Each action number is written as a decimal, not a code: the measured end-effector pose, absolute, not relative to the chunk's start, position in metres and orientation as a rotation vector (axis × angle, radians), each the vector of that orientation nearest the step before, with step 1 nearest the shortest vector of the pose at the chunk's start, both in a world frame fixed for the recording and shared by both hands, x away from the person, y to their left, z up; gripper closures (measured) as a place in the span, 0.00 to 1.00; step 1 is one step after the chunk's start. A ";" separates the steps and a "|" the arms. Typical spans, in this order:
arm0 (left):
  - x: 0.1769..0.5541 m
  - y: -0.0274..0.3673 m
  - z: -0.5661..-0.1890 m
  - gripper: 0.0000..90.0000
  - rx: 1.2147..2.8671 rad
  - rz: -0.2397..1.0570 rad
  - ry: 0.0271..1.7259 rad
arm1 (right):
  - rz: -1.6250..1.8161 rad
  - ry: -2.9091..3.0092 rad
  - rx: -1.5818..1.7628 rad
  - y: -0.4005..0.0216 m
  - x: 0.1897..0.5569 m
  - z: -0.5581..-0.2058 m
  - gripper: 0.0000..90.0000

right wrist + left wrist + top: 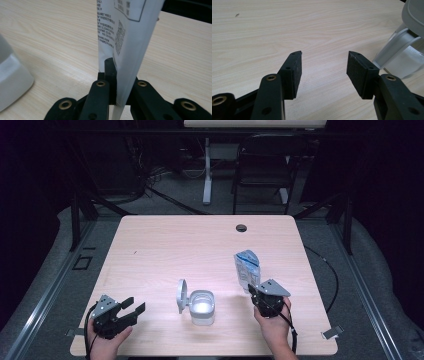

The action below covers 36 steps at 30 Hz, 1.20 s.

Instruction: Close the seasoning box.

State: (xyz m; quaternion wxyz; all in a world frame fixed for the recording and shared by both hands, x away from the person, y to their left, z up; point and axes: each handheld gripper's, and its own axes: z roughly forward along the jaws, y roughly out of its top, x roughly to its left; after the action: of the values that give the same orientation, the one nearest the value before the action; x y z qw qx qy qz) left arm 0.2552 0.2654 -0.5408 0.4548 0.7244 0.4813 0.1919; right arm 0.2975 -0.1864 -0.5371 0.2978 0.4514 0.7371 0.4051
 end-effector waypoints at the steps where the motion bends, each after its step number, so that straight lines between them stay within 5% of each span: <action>1: 0.255 0.265 -0.541 0.52 1.787 0.473 1.185 | 1.076 1.955 1.212 -0.187 0.299 -0.538 0.97; 36: 0.247 0.279 -0.535 0.52 1.752 0.490 1.212 | 0.985 1.939 1.307 -0.183 0.317 -0.555 0.97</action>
State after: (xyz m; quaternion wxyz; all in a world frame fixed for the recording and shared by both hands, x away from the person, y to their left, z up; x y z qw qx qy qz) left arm 0.2473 0.2785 -0.5348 0.4601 0.7116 0.4922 0.1992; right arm 0.3174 -0.1834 -0.5545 0.2974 0.4917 0.7296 0.3708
